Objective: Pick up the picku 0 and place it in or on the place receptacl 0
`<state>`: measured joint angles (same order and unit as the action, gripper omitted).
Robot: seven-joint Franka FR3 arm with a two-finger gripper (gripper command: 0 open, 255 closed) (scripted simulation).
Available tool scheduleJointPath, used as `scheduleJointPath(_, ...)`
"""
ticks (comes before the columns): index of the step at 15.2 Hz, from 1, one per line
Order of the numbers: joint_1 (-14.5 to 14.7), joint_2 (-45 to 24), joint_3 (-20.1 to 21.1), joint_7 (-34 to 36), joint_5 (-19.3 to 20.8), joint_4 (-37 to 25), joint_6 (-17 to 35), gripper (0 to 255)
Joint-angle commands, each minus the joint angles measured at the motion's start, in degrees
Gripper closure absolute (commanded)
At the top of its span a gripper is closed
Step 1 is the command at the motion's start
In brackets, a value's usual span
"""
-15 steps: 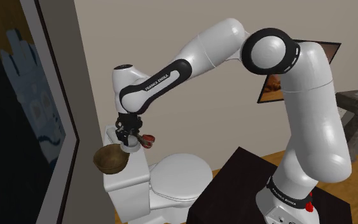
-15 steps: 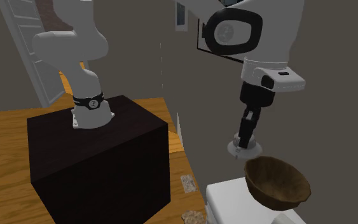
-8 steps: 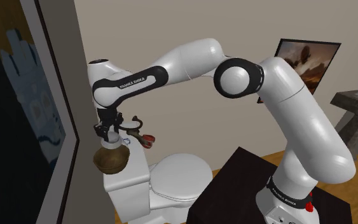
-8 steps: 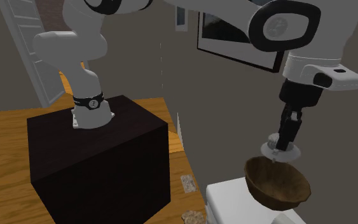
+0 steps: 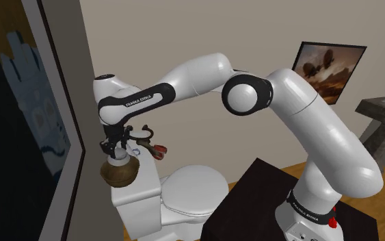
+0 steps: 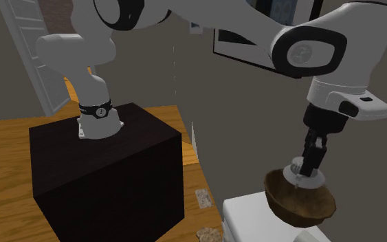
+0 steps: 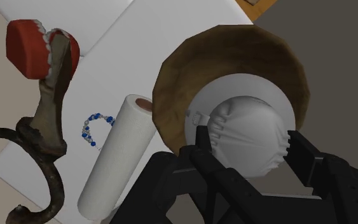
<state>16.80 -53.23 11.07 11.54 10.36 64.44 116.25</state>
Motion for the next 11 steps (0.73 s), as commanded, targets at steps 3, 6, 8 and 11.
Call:
scheduleJointPath(3, 0.13, -1.65, -0.19, 0.17, 0.23, 0.25, 1.92, 255)
scheduleJointPath(6, 0.22, -3.02, -0.35, 0.24, 0.38, 0.18, 3.21, 255)
scheduleJointPath(8, 0.28, -3.98, -0.46, 0.28, 0.49, 0.03, 4.03, 255)
scheduleJointPath(11, 0.29, -4.1, -0.47, 0.29, 0.5, -0.03, 4.09, 255)
